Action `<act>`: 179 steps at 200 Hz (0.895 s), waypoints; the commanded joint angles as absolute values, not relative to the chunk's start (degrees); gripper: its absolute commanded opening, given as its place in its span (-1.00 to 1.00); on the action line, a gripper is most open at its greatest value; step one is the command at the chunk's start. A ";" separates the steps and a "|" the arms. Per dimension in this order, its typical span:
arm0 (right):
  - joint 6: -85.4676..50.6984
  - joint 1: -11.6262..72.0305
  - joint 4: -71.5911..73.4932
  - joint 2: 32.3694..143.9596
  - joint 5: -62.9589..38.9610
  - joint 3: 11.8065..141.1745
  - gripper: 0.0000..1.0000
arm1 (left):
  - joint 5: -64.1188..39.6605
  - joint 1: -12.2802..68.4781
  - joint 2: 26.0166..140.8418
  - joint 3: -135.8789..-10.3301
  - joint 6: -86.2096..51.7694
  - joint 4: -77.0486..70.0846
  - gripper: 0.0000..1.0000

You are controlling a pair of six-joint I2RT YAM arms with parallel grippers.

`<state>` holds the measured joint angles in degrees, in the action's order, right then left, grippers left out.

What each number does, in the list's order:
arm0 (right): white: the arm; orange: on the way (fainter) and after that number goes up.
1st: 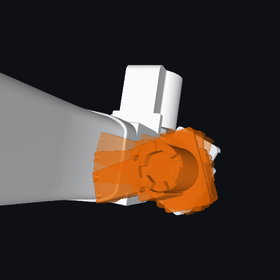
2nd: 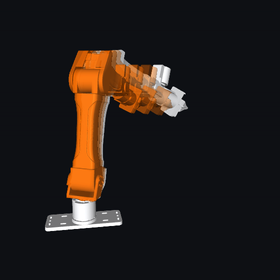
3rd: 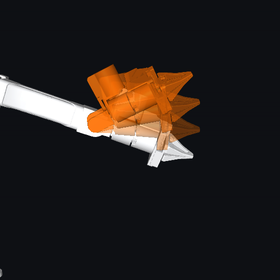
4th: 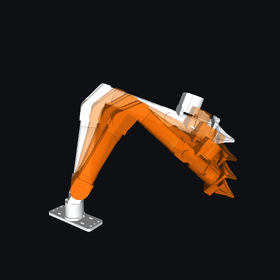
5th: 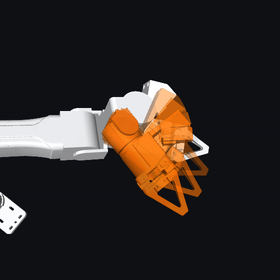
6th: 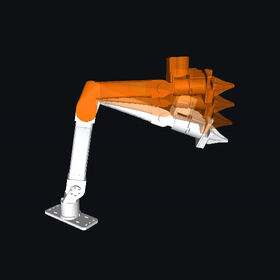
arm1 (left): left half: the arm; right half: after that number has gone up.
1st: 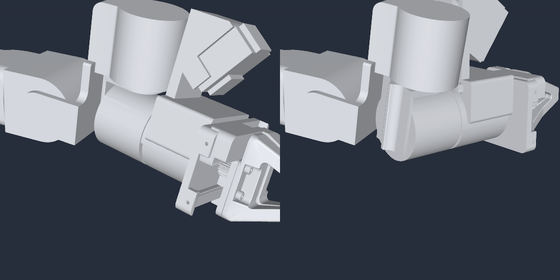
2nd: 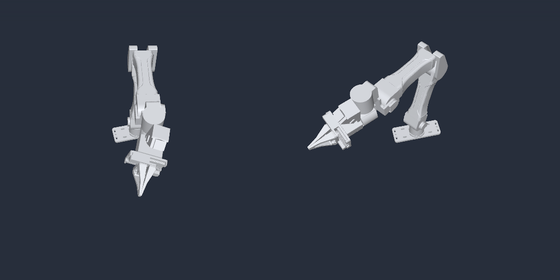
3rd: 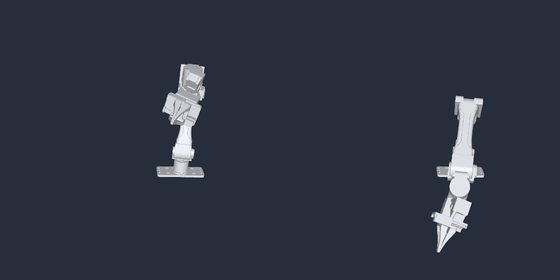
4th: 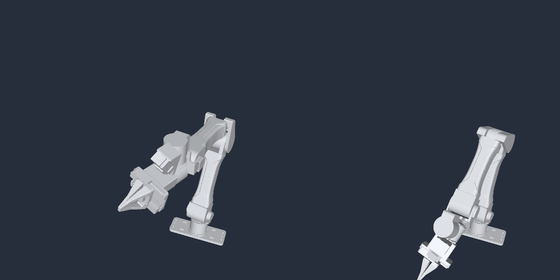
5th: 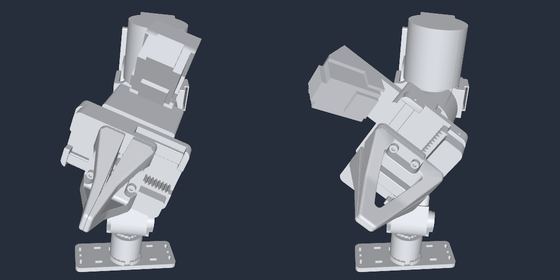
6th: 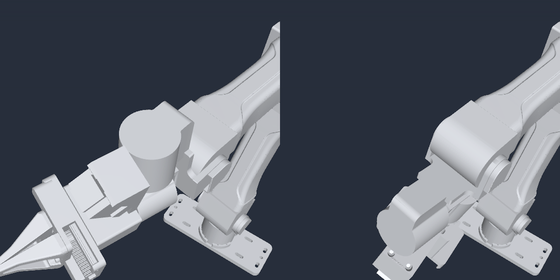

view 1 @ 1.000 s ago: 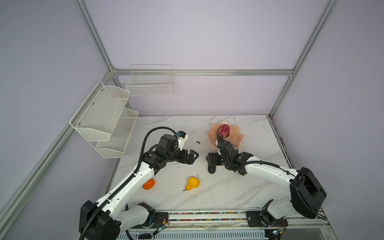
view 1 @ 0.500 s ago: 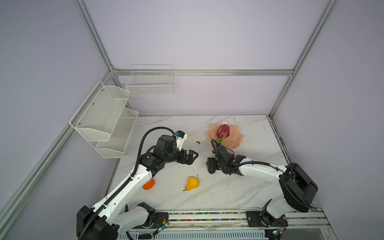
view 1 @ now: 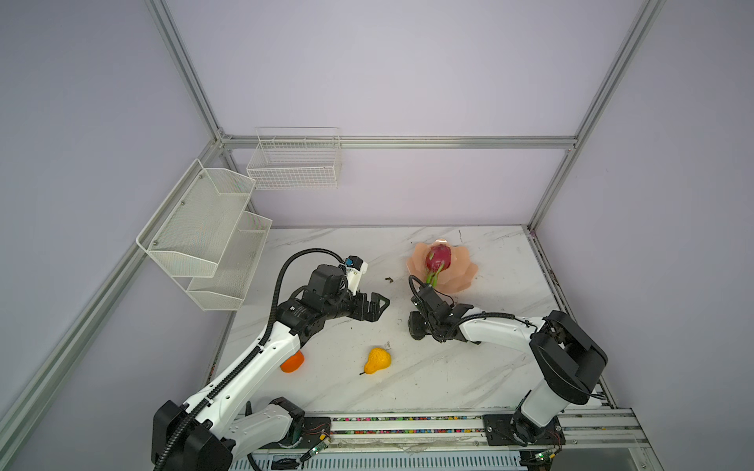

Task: Arrange fruit in a fruit bowl
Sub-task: Pick up the fruit from the center of the table, then place the fruit in the fruit bowl.

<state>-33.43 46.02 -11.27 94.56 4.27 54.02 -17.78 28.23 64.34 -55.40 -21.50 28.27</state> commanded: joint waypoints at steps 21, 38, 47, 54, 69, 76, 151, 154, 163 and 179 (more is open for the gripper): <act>-27.53 38.33 -19.55 87.50 4.39 64.72 -0.26 | -17.48 28.48 66.02 -56.60 -20.75 25.98 1.00; -24.42 31.36 -20.63 87.28 3.77 67.04 -0.26 | -17.84 28.55 67.33 -57.94 -20.59 25.54 1.00; -22.93 27.80 -20.57 87.68 3.31 68.18 -0.26 | -18.11 28.57 68.03 -58.36 -20.61 24.74 1.00; -21.85 25.49 -20.33 88.34 3.08 68.97 -0.26 | -18.31 28.57 68.64 -58.73 -20.65 24.16 1.00; -19.48 21.46 -19.57 90.78 2.55 70.98 -0.25 | -18.62 28.73 70.03 -59.64 -20.75 22.66 1.00; -18.52 19.95 -19.35 92.51 2.76 72.03 -0.25 | -18.60 28.78 70.85 -60.33 -20.82 22.17 1.00; -16.70 13.89 -12.23 108.25 0.64 78.68 -0.27 | -17.15 29.57 75.20 -64.19 -21.27 20.65 1.00; -16.70 13.75 -12.15 108.43 0.69 78.71 -0.27 | -17.14 29.57 75.11 -64.13 -21.27 20.64 1.00; -16.78 13.75 -11.66 109.18 0.79 78.70 -0.26 | -17.19 29.62 74.87 -63.82 -21.56 20.59 1.00; -16.74 13.74 -11.34 110.35 0.88 78.71 -0.25 | -17.32 29.78 74.15 -63.26 -21.80 20.48 1.00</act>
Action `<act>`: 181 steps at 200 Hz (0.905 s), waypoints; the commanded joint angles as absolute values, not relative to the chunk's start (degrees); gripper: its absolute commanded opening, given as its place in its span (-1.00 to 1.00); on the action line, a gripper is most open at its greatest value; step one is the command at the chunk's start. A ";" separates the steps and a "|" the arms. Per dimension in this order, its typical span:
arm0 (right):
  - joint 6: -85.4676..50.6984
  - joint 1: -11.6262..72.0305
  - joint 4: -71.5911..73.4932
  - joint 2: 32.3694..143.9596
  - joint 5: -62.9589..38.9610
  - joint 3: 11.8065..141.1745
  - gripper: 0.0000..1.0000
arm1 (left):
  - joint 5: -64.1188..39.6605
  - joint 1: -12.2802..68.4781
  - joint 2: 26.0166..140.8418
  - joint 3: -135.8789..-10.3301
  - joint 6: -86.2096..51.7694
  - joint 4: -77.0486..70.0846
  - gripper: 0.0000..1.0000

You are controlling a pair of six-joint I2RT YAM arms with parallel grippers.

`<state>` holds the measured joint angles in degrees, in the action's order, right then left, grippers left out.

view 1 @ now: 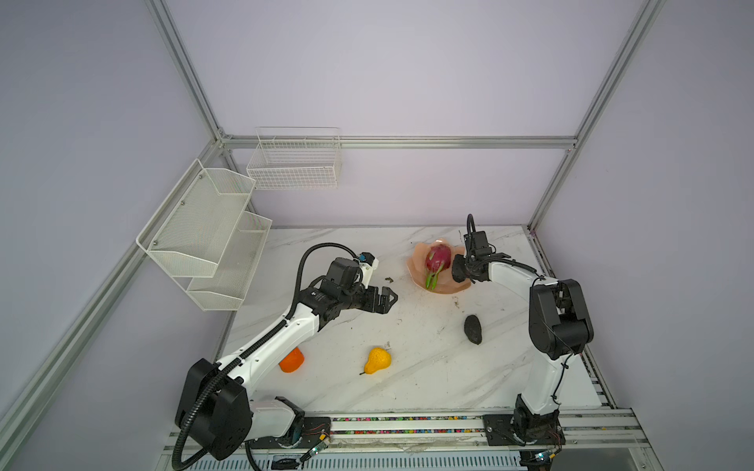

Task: Arrange fruit in a fruit bowl
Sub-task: Place the fruit in the fruit bowl.

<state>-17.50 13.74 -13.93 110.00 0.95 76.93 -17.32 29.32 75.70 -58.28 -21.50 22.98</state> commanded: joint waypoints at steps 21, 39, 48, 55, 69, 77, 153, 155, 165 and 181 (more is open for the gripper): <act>-16.70 13.63 -10.99 111.16 0.86 78.62 -0.08 | -17.04 29.75 73.50 -62.56 -21.64 20.43 1.00; -16.70 13.62 -10.90 111.01 1.05 78.55 0.14 | -17.15 29.77 73.22 -62.30 -21.53 20.47 1.00; -16.68 13.62 -10.90 110.68 1.21 78.42 0.20 | -17.29 29.79 73.13 -62.08 -21.47 20.44 1.00; -16.61 13.67 -10.90 110.36 1.27 78.41 0.23 | -17.43 29.86 73.01 -62.10 -21.45 20.38 1.00; -16.46 13.62 -10.90 109.52 1.44 78.40 0.30 | -17.58 29.85 72.69 -62.05 -21.36 20.48 1.00; -16.44 13.63 -10.90 108.83 1.55 78.30 0.36 | -17.64 29.87 72.47 -61.93 -21.28 20.48 1.00; -24.05 13.86 -20.72 82.22 4.79 60.47 0.49 | -23.50 32.74 71.12 -59.94 -18.71 21.40 1.00; -24.56 13.86 -21.04 81.27 4.76 59.33 0.50 | -23.65 32.99 71.28 -59.94 -18.45 21.32 1.00; -27.26 13.93 -22.58 76.37 4.39 54.62 0.51 | -24.27 34.26 72.19 -60.12 -17.63 21.07 1.00; -30.75 14.60 -23.33 70.51 3.30 47.82 0.52 | -25.54 35.69 74.16 -61.04 -17.38 19.46 1.00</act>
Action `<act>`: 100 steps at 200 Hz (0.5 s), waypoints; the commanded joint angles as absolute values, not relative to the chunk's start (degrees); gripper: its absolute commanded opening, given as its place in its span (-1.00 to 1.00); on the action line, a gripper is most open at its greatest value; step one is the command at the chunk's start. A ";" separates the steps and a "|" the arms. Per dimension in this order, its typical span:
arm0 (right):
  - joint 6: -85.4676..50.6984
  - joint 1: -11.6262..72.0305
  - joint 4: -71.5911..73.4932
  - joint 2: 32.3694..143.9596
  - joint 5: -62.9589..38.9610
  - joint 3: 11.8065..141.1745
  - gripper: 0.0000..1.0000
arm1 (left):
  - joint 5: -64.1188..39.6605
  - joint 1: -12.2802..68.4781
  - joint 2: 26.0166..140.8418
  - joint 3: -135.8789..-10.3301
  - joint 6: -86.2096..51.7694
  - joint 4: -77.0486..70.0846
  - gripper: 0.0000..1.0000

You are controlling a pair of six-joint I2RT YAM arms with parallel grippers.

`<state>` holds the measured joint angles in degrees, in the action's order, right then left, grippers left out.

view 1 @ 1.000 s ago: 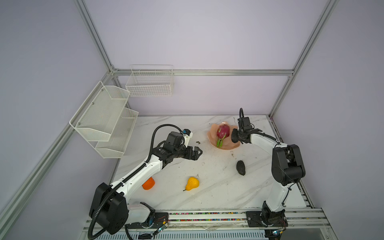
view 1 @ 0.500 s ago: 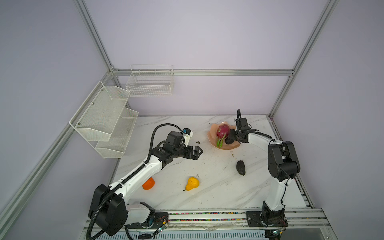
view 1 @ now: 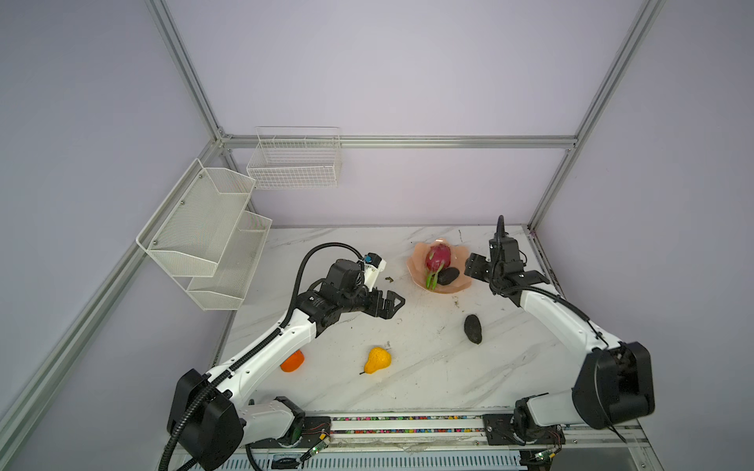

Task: Arrange fruit in a fruit bowl
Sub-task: Place the fruit in the fruit bowl, then pick up the fruit from the middle-right of the table.

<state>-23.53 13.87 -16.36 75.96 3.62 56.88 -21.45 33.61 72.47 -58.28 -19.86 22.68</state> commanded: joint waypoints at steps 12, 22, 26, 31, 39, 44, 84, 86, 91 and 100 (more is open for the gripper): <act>-32.65 14.90 -22.77 67.88 2.64 43.71 0.53 | -26.26 36.43 75.79 -62.10 -17.60 18.11 1.00; -33.50 15.06 -23.21 66.72 1.91 41.98 0.53 | -26.62 36.80 77.08 -63.34 -17.73 17.75 1.00; -33.84 15.31 -23.29 66.29 1.78 41.59 0.53 | -26.63 36.97 77.55 -63.81 -17.77 17.75 1.00; -34.20 15.74 -23.29 65.82 1.54 41.17 0.52 | -26.72 37.16 78.09 -64.34 -17.71 17.75 1.00; -34.59 16.56 -23.58 64.94 1.46 40.87 0.53 | -26.46 37.37 78.75 -64.92 -17.84 17.75 1.00; -34.78 17.18 -24.00 64.66 1.48 40.79 0.52 | -26.16 37.41 79.04 -65.13 -18.01 17.74 1.00; -36.51 21.77 -26.10 65.21 2.56 38.42 0.53 | -23.57 38.23 79.75 -64.55 -19.40 17.23 1.00; -36.59 21.97 -25.86 65.32 2.46 38.19 0.53 | -23.56 38.30 79.70 -64.48 -19.46 17.16 1.00; -36.73 22.40 -25.37 65.47 2.31 37.68 0.53 | -23.62 38.39 79.67 -64.21 -19.66 16.85 1.00; -37.07 22.98 -25.01 66.25 2.41 37.29 0.53 | -23.56 38.57 79.54 -63.92 -19.84 16.46 1.00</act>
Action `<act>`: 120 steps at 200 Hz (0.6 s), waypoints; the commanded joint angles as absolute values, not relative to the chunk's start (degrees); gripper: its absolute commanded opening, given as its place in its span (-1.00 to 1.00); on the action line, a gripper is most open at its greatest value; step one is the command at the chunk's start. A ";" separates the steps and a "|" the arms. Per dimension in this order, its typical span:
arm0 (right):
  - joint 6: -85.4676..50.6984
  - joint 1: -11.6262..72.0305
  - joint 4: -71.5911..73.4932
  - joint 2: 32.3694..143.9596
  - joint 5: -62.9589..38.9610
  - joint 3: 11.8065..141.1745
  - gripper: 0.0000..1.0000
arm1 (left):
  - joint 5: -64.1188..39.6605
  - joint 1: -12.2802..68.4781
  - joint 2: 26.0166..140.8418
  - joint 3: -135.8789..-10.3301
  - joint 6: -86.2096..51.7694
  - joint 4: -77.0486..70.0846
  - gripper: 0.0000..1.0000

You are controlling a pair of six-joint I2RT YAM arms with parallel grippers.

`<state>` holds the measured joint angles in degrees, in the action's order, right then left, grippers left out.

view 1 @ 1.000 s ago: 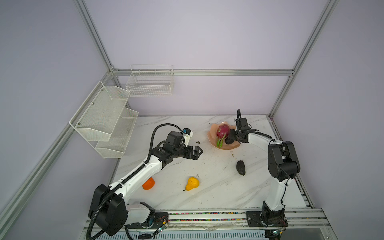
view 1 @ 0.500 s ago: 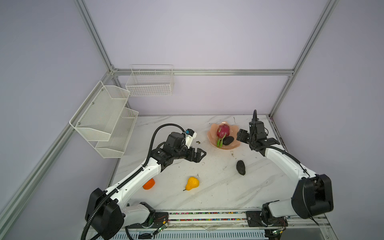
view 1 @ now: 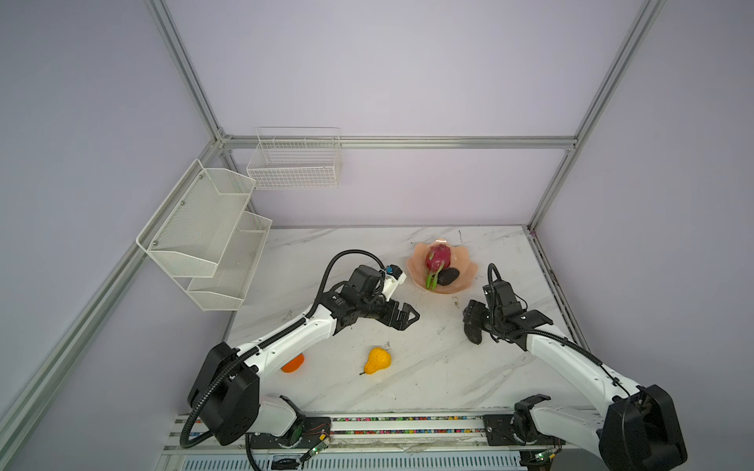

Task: Arrange fruit in a fruit bowl
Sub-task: Pick up the fruit from the middle-right of the table.

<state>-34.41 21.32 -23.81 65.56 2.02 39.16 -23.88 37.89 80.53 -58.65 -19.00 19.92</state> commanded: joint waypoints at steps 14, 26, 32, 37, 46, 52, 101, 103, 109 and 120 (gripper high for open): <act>-37.18 23.68 -24.70 67.99 3.34 37.39 0.44 | -23.54 38.73 79.37 -63.81 -19.87 16.30 1.00; -37.17 24.27 -24.47 69.41 3.94 37.68 0.40 | -23.41 38.76 79.21 -63.95 -19.70 16.41 1.00; -37.14 24.38 -24.12 70.00 3.95 37.86 0.40 | -23.29 38.76 79.19 -63.90 -19.60 16.39 1.00; -37.17 24.50 -23.90 70.43 4.02 37.82 0.40 | -23.23 38.76 79.16 -64.03 -19.47 16.43 1.00; -37.16 24.69 -23.43 71.18 4.09 37.96 0.40 | -22.97 38.76 79.19 -64.11 -19.34 16.42 1.00; -37.18 24.71 -23.22 71.58 4.28 38.05 0.40 | -22.92 38.74 79.34 -64.20 -19.32 16.41 1.00; -36.65 24.87 -21.46 75.41 6.21 38.72 0.38 | -23.60 38.76 80.43 -65.04 -19.12 16.41 1.00; -36.65 24.87 -21.21 75.59 6.21 38.68 0.38 | -23.63 38.74 80.49 -65.15 -19.08 16.43 1.00; -36.65 24.87 -20.30 76.20 6.09 38.72 0.38 | -23.68 38.76 81.96 -65.24 -19.03 16.43 1.00; -36.65 24.87 -19.15 77.87 5.79 39.22 0.29 | -23.65 38.72 82.57 -65.38 -18.81 16.44 1.00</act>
<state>-35.77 24.51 -21.98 75.53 4.40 37.80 -23.29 38.65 81.03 -58.98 -19.33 18.35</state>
